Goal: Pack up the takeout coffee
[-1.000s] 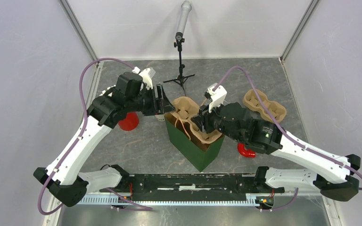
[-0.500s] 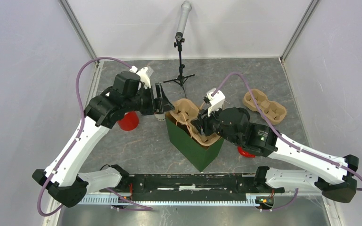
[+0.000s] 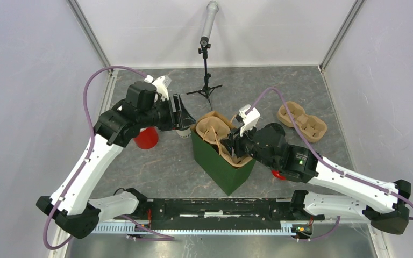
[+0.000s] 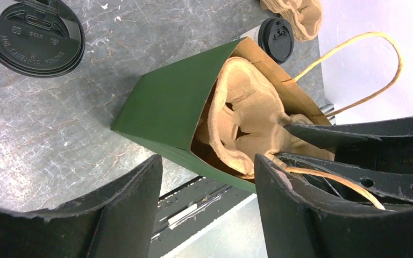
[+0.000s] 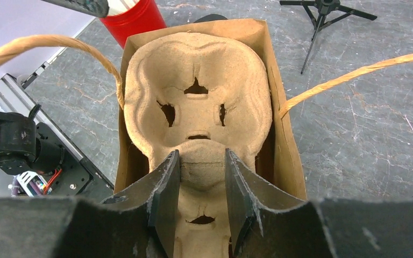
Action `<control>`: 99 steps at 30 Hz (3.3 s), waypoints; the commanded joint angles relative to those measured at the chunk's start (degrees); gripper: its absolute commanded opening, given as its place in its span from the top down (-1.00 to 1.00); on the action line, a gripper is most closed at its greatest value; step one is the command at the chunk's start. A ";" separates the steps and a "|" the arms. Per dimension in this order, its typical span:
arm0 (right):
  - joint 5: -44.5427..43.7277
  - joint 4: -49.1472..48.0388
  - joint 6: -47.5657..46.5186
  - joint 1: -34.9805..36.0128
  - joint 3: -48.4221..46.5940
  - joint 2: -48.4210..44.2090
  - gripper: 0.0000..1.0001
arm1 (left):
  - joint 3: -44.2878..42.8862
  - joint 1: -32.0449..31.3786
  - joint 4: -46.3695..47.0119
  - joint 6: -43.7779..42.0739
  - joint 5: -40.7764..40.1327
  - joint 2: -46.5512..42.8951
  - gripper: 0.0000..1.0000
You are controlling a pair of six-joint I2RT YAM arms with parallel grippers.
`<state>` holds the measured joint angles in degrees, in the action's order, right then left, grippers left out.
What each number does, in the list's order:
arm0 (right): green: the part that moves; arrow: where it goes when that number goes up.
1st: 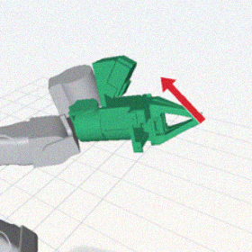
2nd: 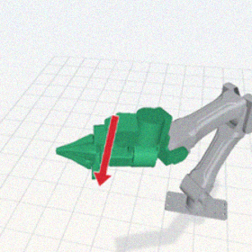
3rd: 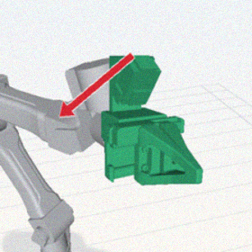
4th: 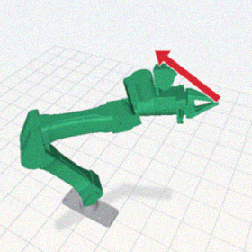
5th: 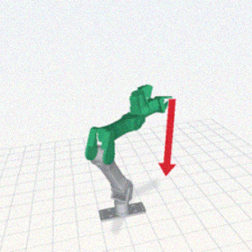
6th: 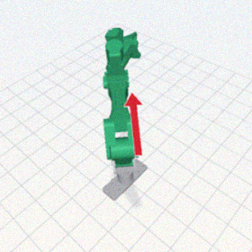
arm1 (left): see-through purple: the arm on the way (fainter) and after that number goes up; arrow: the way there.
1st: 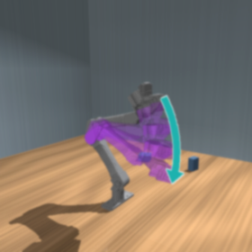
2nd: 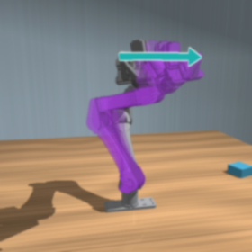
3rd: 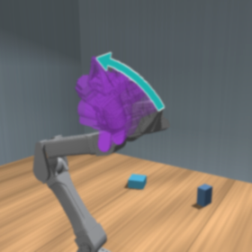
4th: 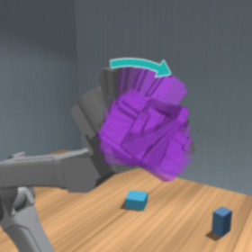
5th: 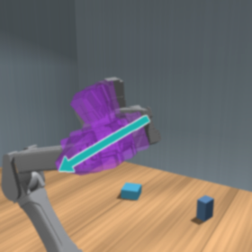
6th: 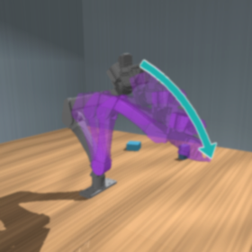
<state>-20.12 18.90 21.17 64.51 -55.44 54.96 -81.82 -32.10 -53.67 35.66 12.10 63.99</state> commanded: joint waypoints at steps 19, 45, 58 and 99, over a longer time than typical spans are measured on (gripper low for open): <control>-3.50 -13.19 -2.72 0.18 0.20 -2.15 0.23 | -3.37 3.36 -1.27 0.17 0.28 2.36 -0.27; -2.65 -4.09 -3.01 0.18 2.93 -4.93 0.23 | 6.70 3.75 13.26 -2.91 11.11 1.19 -0.25; -1.49 1.16 -4.01 0.27 1.57 -4.15 0.23 | 8.77 3.80 14.02 -3.64 12.08 2.01 -0.15; 1.64 14.28 -5.82 0.80 0.57 2.18 0.21 | 4.65 3.73 8.51 -6.26 7.00 0.70 -0.31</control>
<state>-19.29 30.52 15.75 64.88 -52.62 56.66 -74.65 -28.62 -44.38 32.51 20.51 65.60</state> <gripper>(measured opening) 0.396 0.655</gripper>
